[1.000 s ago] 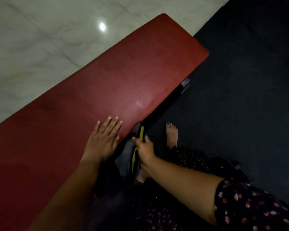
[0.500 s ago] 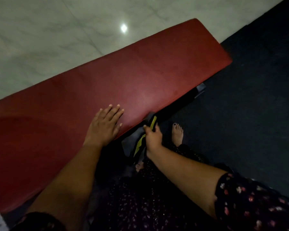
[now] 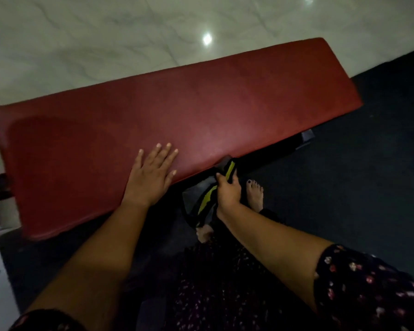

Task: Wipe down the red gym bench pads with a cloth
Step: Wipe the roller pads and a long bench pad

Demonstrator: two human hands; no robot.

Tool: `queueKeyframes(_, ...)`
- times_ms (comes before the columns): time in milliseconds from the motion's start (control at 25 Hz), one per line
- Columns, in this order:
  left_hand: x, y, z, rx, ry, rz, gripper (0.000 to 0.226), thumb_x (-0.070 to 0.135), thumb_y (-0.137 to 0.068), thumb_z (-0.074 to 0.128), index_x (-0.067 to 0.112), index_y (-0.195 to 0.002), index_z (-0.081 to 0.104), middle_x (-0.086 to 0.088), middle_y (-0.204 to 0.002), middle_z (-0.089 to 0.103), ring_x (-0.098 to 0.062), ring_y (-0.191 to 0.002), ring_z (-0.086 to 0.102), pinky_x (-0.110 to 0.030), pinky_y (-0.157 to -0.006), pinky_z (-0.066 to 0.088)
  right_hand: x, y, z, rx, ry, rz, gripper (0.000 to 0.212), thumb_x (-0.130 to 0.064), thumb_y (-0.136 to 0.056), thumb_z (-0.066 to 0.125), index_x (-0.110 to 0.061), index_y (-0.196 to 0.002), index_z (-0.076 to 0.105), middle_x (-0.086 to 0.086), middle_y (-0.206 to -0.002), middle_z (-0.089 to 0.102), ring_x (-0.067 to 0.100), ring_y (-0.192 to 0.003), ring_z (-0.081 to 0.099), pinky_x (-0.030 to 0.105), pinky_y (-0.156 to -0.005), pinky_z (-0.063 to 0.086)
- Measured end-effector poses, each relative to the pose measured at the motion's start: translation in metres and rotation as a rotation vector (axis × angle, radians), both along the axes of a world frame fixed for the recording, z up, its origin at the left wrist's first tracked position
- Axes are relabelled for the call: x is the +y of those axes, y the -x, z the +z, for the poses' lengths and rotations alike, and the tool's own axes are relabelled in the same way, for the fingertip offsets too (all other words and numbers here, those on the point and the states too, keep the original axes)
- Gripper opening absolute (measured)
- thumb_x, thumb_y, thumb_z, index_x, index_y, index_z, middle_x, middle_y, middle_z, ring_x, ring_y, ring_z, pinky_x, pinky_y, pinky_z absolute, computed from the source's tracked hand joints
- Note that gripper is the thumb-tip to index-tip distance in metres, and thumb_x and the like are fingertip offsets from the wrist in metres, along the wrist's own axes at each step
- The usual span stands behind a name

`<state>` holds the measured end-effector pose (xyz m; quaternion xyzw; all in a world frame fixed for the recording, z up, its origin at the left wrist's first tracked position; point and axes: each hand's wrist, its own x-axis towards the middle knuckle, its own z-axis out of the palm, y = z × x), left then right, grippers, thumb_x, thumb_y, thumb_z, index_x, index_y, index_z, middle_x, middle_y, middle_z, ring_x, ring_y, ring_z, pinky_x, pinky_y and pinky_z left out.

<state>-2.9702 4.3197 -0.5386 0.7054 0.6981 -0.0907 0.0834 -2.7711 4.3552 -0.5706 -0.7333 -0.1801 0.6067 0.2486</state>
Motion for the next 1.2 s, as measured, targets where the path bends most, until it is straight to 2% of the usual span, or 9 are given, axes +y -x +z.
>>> queueKeyframes(120,-0.005,0.002,0.006,0.007,-0.029,-0.051,0.053,0.040,-0.096,0.038,0.028,-0.148,0.038,-0.002,-0.157,0.031,-0.026,-0.140,0.034,-0.060,-0.111,0.023,-0.041,0.041,0.012,-0.060,0.001,0.200,0.065,-0.024,-0.088,0.065,-0.030,-0.148,0.038,0.006,-0.131,0.059,0.024,-0.116,0.058,0.037,-0.103,0.045)
queueKeyframes(280,-0.038,0.020,0.018,-0.051,-0.131,0.072,0.064,0.039,-0.092,0.035,0.026,-0.153,0.021,-0.005,-0.144,0.051,-0.025,-0.134,0.044,-0.062,-0.109,0.027,-0.088,0.059,0.019,0.043,-0.004,0.530,0.065,-0.026,-0.083,0.067,-0.033,-0.144,0.044,0.003,-0.128,0.062,0.020,-0.115,0.060,0.037,-0.102,0.047)
queueKeyframes(440,-0.084,0.058,0.022,0.014,-0.146,0.102,0.057,0.038,-0.096,0.033,0.025,-0.151,0.029,-0.004,-0.152,0.040,-0.025,-0.139,0.035,-0.060,-0.112,0.020,-0.059,0.038,0.027,0.008,0.026,0.370,0.065,-0.013,-0.091,0.059,-0.036,-0.147,0.035,0.008,-0.127,0.062,0.024,-0.113,0.060,0.040,-0.102,0.047)
queueKeyframes(560,-0.109,0.064,0.024,0.044,-0.152,0.078,0.057,0.042,-0.097,0.030,0.026,-0.152,0.025,-0.003,-0.157,0.032,-0.027,-0.143,0.029,-0.059,-0.114,0.013,-0.063,0.049,0.052,-0.017,0.039,0.498,0.055,-0.016,-0.092,0.060,-0.023,-0.145,0.044,0.009,-0.128,0.061,0.026,-0.115,0.058,0.032,-0.100,0.045)
queueKeyframes(680,-0.124,0.069,0.031,0.055,-0.214,0.326,0.056,0.045,-0.100,0.032,0.030,-0.153,0.023,-0.001,-0.160,0.021,-0.029,-0.147,0.020,-0.060,-0.114,-0.003,-0.089,0.088,0.068,-0.023,0.042,0.819,0.050,-0.024,-0.092,0.063,-0.016,-0.139,0.050,0.010,-0.131,0.060,0.026,-0.119,0.056,0.025,-0.096,0.042)
queueKeyframes(760,-0.140,0.074,0.037,0.021,-0.177,0.546,0.055,0.047,-0.103,0.030,0.029,-0.154,0.022,-0.003,-0.162,0.018,-0.029,-0.149,0.012,-0.060,-0.114,-0.004,-0.100,0.106,0.071,-0.033,0.038,0.956,0.054,-0.028,-0.092,0.062,-0.017,-0.142,0.047,0.009,-0.134,0.058,0.027,-0.122,0.054,0.025,-0.097,0.042)
queueKeyframes(840,-0.156,0.078,0.039,0.025,-0.142,0.554,0.058,0.050,-0.101,0.024,0.026,-0.154,0.023,-0.006,-0.162,0.020,-0.030,-0.148,0.012,-0.058,-0.116,-0.001,-0.102,0.108,0.073,-0.061,0.021,1.024,0.055,-0.028,-0.092,0.062,-0.017,-0.143,0.045,0.008,-0.137,0.056,0.026,-0.124,0.053,0.024,-0.098,0.040)
queueKeyframes(960,-0.171,0.084,0.045,0.056,-0.148,0.639,0.060,0.051,-0.099,0.026,0.028,-0.154,0.021,-0.004,-0.163,0.014,-0.030,-0.149,0.006,-0.050,-0.114,-0.016,-0.092,0.089,0.075,-0.157,0.000,1.073,0.057,-0.024,-0.093,0.059,-0.020,-0.147,0.040,0.005,-0.141,0.053,0.022,-0.127,0.051,0.019,-0.098,0.037)
queueKeyframes(1200,-0.180,0.087,0.058,-0.205,-0.135,0.934,0.077,0.051,-0.097,0.044,0.028,-0.157,0.000,-0.001,-0.163,-0.014,-0.024,-0.150,-0.005,-0.052,-0.116,0.018,-0.099,0.124,0.084,-0.183,-0.031,1.237,0.048,-0.025,-0.093,0.057,-0.019,-0.140,0.050,0.010,-0.133,0.059,0.027,-0.123,0.054,0.024,-0.094,0.041)
